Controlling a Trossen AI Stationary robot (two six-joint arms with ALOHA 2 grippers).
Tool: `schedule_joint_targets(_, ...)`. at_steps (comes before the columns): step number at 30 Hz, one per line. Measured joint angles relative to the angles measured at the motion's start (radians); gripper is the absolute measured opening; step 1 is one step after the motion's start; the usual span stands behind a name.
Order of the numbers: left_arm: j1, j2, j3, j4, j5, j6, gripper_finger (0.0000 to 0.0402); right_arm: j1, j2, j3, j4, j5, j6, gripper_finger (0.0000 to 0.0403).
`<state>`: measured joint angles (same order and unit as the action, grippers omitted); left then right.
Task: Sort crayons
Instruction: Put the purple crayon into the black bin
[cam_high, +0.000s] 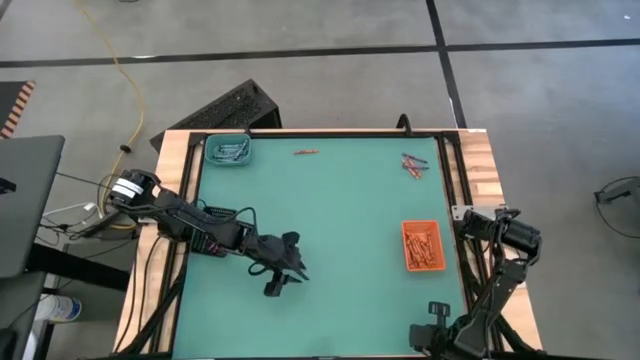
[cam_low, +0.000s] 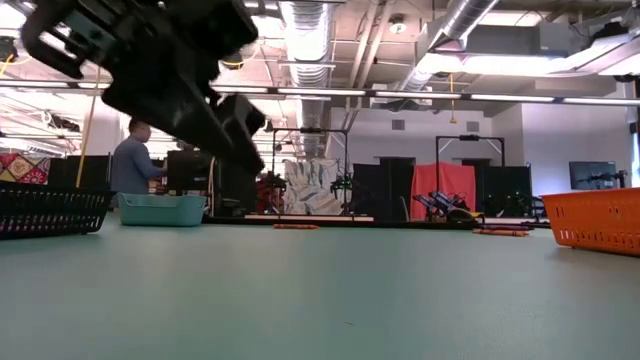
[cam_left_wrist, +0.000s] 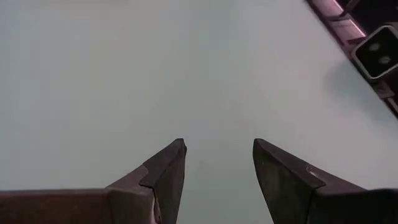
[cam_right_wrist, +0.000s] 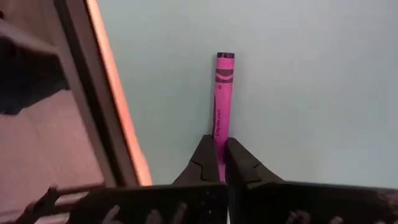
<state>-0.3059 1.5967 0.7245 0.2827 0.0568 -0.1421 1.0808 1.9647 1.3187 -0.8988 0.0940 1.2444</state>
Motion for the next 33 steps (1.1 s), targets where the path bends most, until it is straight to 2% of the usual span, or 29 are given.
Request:
schedule_joint_targets(5,-0.064,0.000,0.053,0.007,-0.051,0.119,0.0177,-0.051,0.000,0.064,-0.054,0.089,-0.095,0.0000)
schedule_joint_targets(8,-0.107,0.000,0.084,0.002,-0.125,0.192,0.0177,-0.082,0.000,0.101,-0.063,0.139,-0.185,0.0000)
schedule_joint_targets(17,-0.255,-0.006,0.181,-0.049,-0.508,0.435,0.0177,-0.190,-0.003,0.213,-0.063,0.357,-0.512,0.0000)
schedule_joint_targets(20,-0.292,-0.027,0.195,-0.046,-0.584,0.489,0.0177,-0.217,-0.004,0.248,-0.057,0.415,-0.620,0.0000)
schedule_joint_targets(24,-0.330,-0.080,0.197,-0.021,-0.641,0.540,0.0177,-0.249,-0.004,0.301,-0.057,0.502,-0.757,0.0000)
schedule_joint_targets(33,-0.367,-0.158,0.197,0.062,-0.635,0.643,0.0176,-0.318,-0.006,0.424,0.025,0.647,-1.085,0.0000)
